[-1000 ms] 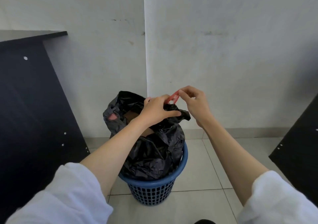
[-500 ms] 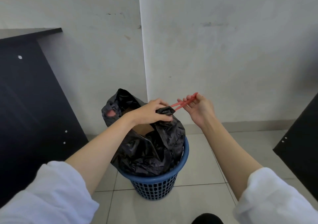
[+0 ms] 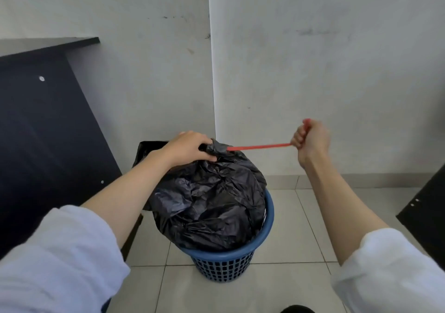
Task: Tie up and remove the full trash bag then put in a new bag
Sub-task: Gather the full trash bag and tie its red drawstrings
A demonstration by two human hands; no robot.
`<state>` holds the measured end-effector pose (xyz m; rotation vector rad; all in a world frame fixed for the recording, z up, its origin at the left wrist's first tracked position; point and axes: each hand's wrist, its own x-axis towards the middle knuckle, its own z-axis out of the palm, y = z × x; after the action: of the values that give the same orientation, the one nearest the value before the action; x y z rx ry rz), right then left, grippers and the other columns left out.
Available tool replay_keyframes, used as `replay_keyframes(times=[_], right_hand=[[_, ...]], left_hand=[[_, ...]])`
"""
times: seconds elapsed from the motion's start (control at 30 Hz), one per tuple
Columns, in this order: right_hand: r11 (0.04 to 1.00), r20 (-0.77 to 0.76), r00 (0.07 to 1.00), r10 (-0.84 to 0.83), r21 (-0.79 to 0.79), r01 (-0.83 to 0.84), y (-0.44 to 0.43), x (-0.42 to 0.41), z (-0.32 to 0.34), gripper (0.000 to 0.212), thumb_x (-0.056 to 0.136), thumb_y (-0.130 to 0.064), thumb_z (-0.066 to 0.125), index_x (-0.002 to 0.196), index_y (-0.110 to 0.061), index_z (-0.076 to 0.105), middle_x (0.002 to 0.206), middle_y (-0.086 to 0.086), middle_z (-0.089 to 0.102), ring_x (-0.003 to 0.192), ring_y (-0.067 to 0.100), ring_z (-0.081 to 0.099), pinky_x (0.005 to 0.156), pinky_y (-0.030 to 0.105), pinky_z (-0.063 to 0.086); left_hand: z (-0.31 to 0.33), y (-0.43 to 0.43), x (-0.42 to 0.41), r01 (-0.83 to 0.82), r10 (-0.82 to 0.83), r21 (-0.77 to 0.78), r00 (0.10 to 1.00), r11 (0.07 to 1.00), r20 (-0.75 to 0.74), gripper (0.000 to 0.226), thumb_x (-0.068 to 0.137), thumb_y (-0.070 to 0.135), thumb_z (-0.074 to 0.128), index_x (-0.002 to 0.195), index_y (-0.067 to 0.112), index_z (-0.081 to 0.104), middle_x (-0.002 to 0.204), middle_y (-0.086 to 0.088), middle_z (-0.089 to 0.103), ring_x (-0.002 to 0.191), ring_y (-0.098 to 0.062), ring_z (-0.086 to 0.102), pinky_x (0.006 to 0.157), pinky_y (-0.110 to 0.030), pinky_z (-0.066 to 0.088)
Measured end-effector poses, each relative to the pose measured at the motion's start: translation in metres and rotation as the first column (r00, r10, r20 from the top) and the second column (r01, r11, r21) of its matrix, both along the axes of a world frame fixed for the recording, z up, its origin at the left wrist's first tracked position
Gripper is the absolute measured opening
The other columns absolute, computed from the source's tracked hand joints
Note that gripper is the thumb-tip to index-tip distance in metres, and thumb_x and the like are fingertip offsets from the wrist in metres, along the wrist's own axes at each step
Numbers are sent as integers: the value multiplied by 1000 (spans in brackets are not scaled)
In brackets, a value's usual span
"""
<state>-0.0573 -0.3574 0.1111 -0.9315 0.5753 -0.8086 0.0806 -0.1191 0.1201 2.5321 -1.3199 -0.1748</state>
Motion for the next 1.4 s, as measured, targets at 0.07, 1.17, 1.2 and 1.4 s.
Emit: replay_keyframes(times=[0.07, 1.17, 1.2, 1.4], right_hand=[[877, -322, 947, 24, -447, -174, 13, -8, -10, 27, 92, -17, 35, 85, -14, 61, 55, -8, 45, 51, 11, 38, 49, 23, 32], [209, -656, 730, -193, -754, -622, 71, -8, -40, 47, 88, -26, 55, 135, -32, 48, 157, -5, 22, 147, 16, 3, 116, 50, 6], [163, -615, 752, -236, -788, -593, 79, -5, -34, 39, 89, -32, 52, 129, -34, 53, 154, -8, 26, 147, 14, 4, 115, 53, 1], [279, -625, 781, 0, -750, -600, 107, 19, -18, 51, 100, -46, 31, 94, -8, 64, 87, 7, 68, 90, 28, 61, 88, 42, 42]], left_hand=[[0, -6, -3, 8, -6, 25, 999, 1000, -49, 41, 80, 44, 69, 112, 18, 67, 99, 5, 63, 102, -21, 58, 78, -31, 42], [-19, -3, -38, -55, 61, -235, 998, 971, 18, 20, 95, 29, 54, 110, 19, 63, 83, 2, 62, 56, -5, 46, 53, -21, 32], [-20, -3, -39, -54, 59, -266, 998, 962, 10, 21, 93, 30, 57, 111, 21, 59, 94, 2, 65, 66, -5, 53, 59, -21, 38], [-7, 26, -34, -87, 91, -277, 996, 957, 3, 70, 69, 62, 71, 121, 26, 43, 130, 7, 53, 117, -14, 49, 95, -35, 42]])
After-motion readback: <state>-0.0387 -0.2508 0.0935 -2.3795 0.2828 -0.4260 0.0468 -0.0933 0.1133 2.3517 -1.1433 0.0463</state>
